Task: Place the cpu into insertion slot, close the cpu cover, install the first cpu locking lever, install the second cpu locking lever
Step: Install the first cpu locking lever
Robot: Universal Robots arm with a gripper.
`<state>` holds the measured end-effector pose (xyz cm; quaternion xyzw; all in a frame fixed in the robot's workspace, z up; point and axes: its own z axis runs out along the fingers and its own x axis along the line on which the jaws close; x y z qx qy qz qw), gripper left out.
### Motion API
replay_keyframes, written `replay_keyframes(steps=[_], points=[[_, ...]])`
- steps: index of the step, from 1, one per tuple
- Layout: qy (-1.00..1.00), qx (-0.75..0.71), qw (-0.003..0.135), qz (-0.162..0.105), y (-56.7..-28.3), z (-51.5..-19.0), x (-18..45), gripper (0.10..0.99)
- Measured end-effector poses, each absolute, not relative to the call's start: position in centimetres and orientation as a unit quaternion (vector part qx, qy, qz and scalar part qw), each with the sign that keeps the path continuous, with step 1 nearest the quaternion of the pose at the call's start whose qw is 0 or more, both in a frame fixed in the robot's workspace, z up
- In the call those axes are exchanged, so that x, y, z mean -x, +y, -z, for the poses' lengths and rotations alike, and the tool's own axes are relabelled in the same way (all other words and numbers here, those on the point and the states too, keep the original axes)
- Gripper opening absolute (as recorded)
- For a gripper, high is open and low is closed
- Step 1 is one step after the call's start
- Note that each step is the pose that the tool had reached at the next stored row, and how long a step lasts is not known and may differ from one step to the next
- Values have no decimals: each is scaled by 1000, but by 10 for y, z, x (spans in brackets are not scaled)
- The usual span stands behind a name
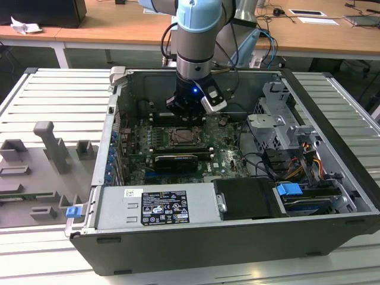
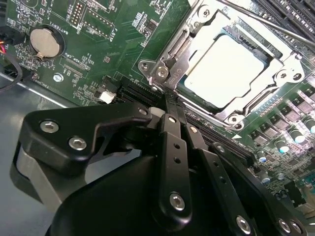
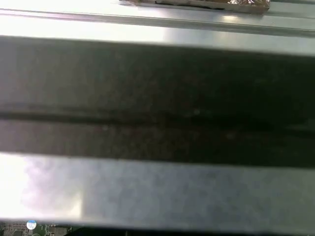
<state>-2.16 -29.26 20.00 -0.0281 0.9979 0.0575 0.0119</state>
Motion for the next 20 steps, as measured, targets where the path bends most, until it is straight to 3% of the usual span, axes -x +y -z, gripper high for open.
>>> replay_keyframes(steps=[20], points=[[997,28,12,-67,-305,-211,21,106]])
